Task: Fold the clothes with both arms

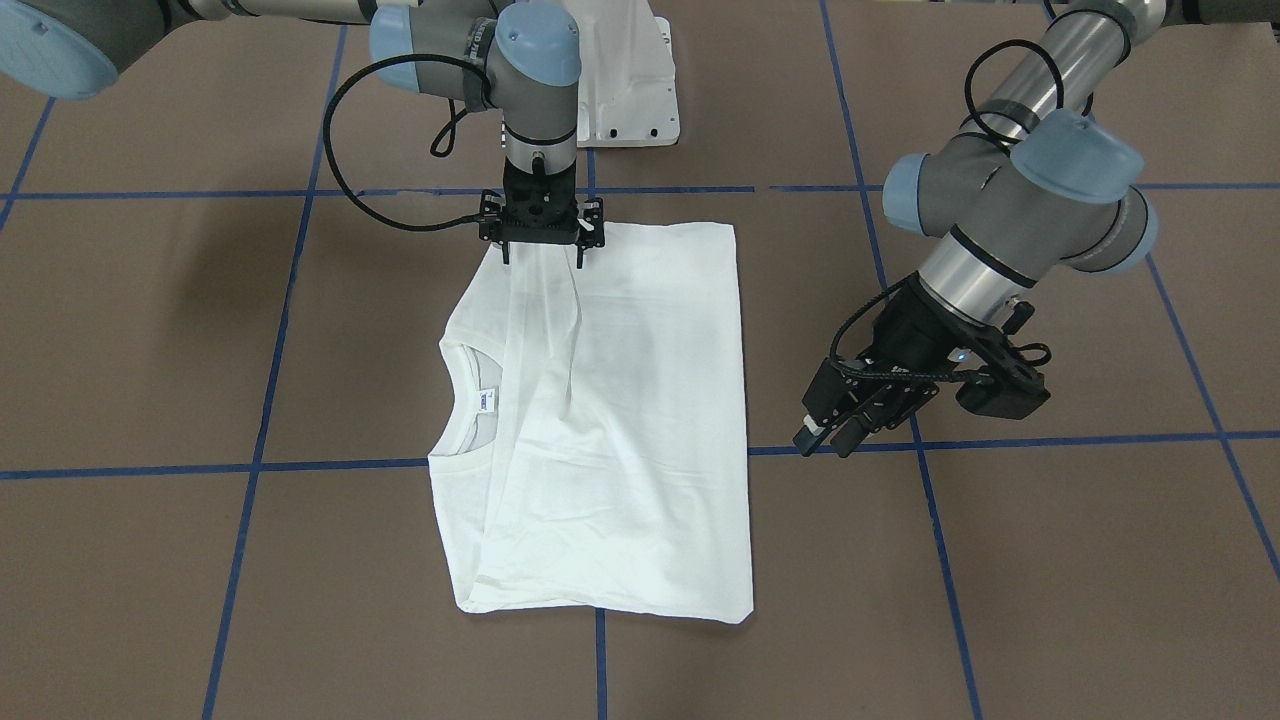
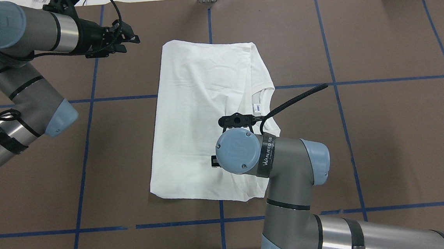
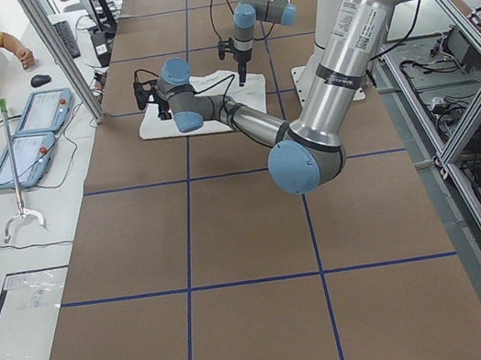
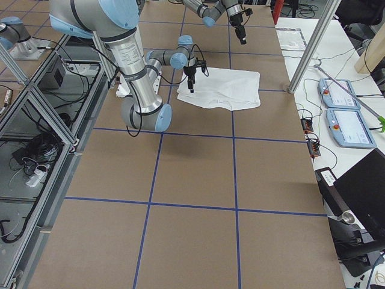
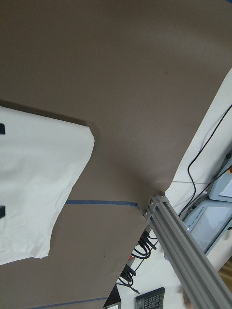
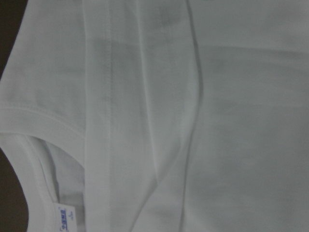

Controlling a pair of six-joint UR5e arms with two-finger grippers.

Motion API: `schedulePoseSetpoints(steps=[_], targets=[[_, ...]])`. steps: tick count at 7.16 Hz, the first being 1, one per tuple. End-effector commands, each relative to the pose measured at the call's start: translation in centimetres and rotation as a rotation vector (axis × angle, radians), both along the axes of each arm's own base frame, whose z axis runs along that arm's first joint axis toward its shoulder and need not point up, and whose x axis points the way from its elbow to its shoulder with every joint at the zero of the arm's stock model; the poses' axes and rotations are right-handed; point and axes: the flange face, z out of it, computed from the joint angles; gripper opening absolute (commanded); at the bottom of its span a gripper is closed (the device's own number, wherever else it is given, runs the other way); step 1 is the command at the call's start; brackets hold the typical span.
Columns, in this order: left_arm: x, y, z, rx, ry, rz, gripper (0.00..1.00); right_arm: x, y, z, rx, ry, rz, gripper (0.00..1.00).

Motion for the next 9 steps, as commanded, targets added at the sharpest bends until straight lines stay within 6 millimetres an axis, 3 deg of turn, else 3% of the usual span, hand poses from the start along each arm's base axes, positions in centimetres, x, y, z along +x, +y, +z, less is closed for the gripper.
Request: schedulePoseSetpoints(steps=[1,4,5,7,8,9], targets=[[0.0,0.1,-0.2,0.000,0.003,0.000,0.60,-1.3,1.7,1.4,0.022,0.100,-0.096,1.00],[-0.1,0.2,-0.5,0.001,0.011,-0.001,0.61,-0.7,2.0,2.6,0.038,0.150,-0.156,1.00],[-0.2,0.3,-0.7,0.003,0.013,-0.001,0.61,1.0,1.3,3.6,0.033,0.173,-0.159,1.00],[-0.3,0.4,-0.9,0.006,0.016,-0.001,0.61,8.8,3.2,7.9,0.070,0.176,-0.201,1.00],[-0.3,0.4,-1.0,0.007,0.017,-0.001,0.61,8.6,3.6,6.7,0.055,0.172,-0.181,1.00],[-0.4,0.5,-1.1,0.009,0.019,-0.001,0.61,7.8,3.6,4.0,-0.020,0.109,-0.050,1.00]])
